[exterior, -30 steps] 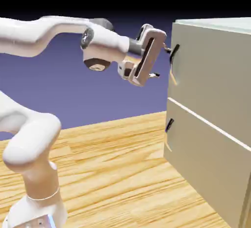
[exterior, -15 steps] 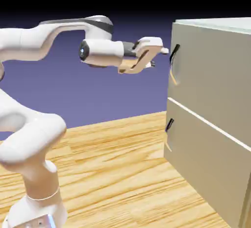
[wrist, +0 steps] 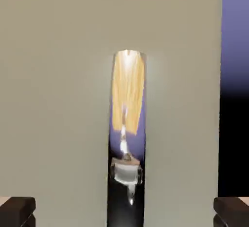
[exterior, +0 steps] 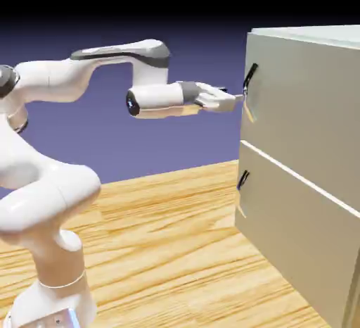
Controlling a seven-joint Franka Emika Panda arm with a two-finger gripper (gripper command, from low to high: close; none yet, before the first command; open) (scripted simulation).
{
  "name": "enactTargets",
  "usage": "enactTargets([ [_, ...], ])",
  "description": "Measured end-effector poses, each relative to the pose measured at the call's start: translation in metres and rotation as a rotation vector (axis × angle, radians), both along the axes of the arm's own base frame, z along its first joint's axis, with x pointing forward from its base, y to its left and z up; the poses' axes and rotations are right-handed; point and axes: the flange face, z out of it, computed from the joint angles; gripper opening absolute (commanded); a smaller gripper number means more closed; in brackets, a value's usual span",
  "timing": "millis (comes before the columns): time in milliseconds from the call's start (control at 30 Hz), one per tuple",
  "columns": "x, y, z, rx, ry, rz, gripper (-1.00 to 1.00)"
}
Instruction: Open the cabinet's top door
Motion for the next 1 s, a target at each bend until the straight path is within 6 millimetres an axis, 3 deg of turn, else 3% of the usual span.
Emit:
enactTargets([
  [100,0.03,-0.001,0.0,0.0,0.0,0.0,1.0],
  [133,0.039,-0.002,0.0,0.002,0.0,0.0,-1.0],
  [433,0.025,-0.007,0.0,0.0,0.001,0.032,-1.0],
  [667,-0.01,-0.02,0.0,-0.001,0.001,0.117,-1.0],
  [1000,-0.085,-0.061,0.0,-0.003,0.001,0.309,-1.0],
])
